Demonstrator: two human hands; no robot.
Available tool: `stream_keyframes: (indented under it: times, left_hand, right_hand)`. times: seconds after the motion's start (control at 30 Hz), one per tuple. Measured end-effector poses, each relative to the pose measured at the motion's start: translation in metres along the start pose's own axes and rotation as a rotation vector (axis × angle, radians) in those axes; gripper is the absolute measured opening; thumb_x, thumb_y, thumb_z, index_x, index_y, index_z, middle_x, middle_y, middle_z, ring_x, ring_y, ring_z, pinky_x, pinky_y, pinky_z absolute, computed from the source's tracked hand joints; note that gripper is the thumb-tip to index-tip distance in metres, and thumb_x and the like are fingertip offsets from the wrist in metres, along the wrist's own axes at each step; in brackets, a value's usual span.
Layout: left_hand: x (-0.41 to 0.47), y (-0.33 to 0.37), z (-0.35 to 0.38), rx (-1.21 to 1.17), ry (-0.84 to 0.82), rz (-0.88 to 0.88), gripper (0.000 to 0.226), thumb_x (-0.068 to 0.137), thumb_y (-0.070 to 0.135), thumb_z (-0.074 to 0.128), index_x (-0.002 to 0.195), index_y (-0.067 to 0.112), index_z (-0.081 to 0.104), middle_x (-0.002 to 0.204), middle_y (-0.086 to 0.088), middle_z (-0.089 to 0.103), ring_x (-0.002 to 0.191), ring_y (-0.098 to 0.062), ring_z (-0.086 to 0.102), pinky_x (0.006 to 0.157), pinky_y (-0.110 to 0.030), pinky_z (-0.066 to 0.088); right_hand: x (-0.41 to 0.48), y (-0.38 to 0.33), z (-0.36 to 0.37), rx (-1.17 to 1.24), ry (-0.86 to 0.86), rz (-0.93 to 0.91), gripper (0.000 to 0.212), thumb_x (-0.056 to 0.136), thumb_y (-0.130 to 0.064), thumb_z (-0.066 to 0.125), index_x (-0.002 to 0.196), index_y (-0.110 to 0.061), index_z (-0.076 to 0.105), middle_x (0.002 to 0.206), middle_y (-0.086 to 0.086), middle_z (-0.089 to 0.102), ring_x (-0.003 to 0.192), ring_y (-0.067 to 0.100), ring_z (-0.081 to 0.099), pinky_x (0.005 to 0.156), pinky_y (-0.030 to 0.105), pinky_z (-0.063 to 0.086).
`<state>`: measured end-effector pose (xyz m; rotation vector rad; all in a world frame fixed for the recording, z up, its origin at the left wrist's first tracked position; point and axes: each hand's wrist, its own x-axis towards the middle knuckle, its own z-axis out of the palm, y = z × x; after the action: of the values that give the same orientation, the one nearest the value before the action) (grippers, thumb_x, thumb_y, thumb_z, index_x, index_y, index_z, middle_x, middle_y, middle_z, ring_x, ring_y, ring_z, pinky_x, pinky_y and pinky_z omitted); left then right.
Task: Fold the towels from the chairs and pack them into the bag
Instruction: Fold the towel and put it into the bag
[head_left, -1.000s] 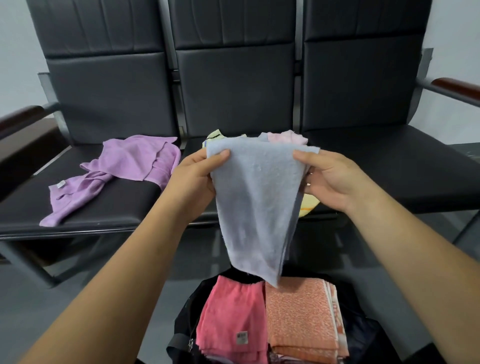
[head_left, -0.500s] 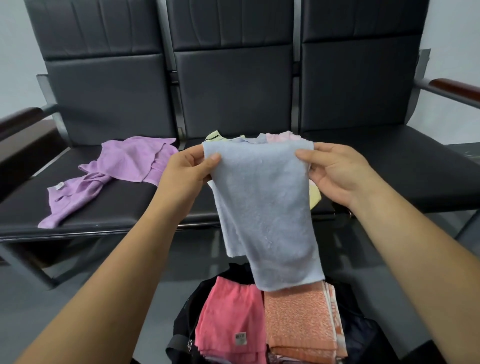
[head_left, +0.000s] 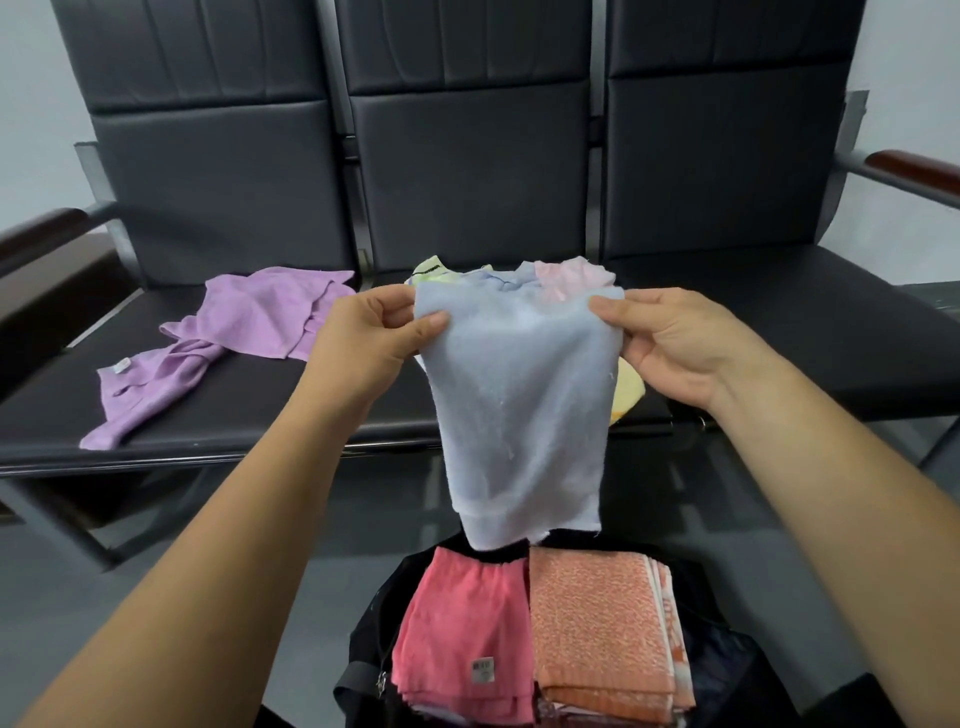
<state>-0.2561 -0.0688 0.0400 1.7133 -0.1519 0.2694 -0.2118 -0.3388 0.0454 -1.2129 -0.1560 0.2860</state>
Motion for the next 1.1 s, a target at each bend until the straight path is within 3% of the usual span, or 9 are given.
stream_keyframes:
  times: [0.1,0.17,0.33,0.43,0.53,0.63,0.87,1.0,1.1]
  left_hand:
    - [0.000,-0.004,0.001,0.091,0.094,0.003,0.006,0.091,0.013,0.073,0.096,0.013,0.077,0.090,0.002,0.079,0.086,-0.011,0.074,0.080,-0.023,0.059]
    - [0.000,-0.005,0.003,0.066,0.110,-0.015,0.020,0.090,0.018,0.074,0.095,-0.002,0.074,0.089,-0.006,0.075,0.084,-0.015,0.070,0.078,-0.023,0.060]
    - [0.003,-0.007,0.005,-0.050,0.118,-0.056,0.020,0.088,0.029,0.076,0.098,0.012,0.078,0.106,-0.009,0.076,0.102,-0.025,0.070,0.104,-0.050,0.051]
    - [-0.001,-0.004,0.008,-0.139,-0.001,-0.059,0.020,0.091,0.012,0.072,0.111,0.012,0.075,0.113,-0.007,0.075,0.109,-0.020,0.070,0.099,-0.038,0.054]
    - [-0.001,-0.003,0.009,0.010,0.054,-0.019,0.020,0.086,0.010,0.077,0.106,0.016,0.076,0.103,0.002,0.077,0.098,-0.011,0.071,0.088,-0.025,0.055]
    - [0.000,-0.004,0.010,0.038,0.149,0.004,0.011,0.082,0.017,0.082,0.088,0.025,0.078,0.091,0.006,0.074,0.086,-0.004,0.066,0.085,-0.022,0.050]
    - [-0.005,0.002,0.015,-0.144,0.043,0.041,0.010,0.090,0.010,0.073,0.100,0.011,0.072,0.097,-0.008,0.078,0.092,-0.019,0.073,0.082,-0.031,0.058]
    - [-0.007,0.004,0.026,-0.061,-0.013,0.143,0.012,0.090,0.010,0.074,0.100,0.016,0.069,0.091,-0.004,0.075,0.085,-0.014,0.069,0.078,-0.026,0.056]
    - [-0.008,0.003,0.030,-0.050,-0.072,0.161,0.017,0.089,0.012,0.076,0.095,0.021,0.063,0.084,-0.011,0.069,0.082,-0.020,0.065,0.075,-0.033,0.054]
  right_hand:
    - [-0.001,0.003,0.000,-0.157,0.170,-0.065,0.015,0.090,-0.003,0.071,0.104,0.003,0.073,0.109,0.015,0.077,0.104,0.025,0.074,0.086,0.033,0.062]
    - [-0.001,0.003,-0.001,-0.237,0.231,-0.094,0.008,0.092,-0.011,0.072,0.096,-0.005,0.075,0.104,0.010,0.078,0.100,0.026,0.075,0.086,0.038,0.062]
    - [-0.001,0.001,-0.002,-0.034,0.130,-0.058,0.023,0.096,-0.010,0.066,0.114,0.003,0.070,0.115,0.013,0.075,0.112,0.027,0.071,0.094,0.037,0.059]
    - [-0.003,-0.002,-0.003,-0.004,-0.013,-0.044,0.031,0.095,-0.003,0.063,0.124,0.007,0.065,0.129,0.014,0.069,0.120,0.024,0.067,0.101,0.035,0.055]
    - [-0.002,-0.001,-0.006,-0.173,0.148,-0.149,0.016,0.091,-0.001,0.069,0.106,0.000,0.074,0.125,0.015,0.071,0.114,0.023,0.070,0.098,0.037,0.057]
    - [-0.006,0.001,-0.004,-0.322,0.250,-0.239,0.014,0.088,-0.007,0.076,0.101,-0.006,0.077,0.105,0.010,0.078,0.102,0.023,0.075,0.096,0.042,0.058]
    - [-0.010,-0.001,0.001,-0.404,0.228,-0.329,0.016,0.093,-0.014,0.073,0.108,-0.009,0.072,0.101,0.008,0.078,0.100,0.024,0.074,0.094,0.050,0.058]
    - [-0.010,0.005,0.010,-0.473,-0.072,-0.267,0.057,0.080,-0.026,0.086,0.131,-0.018,0.061,0.124,0.005,0.071,0.117,0.024,0.068,0.100,0.047,0.055]
    - [-0.012,0.022,0.026,-0.741,-0.190,-0.194,0.108,0.065,-0.040,0.094,0.154,-0.037,0.033,0.141,-0.032,0.042,0.138,0.003,0.044,0.109,0.032,0.045]
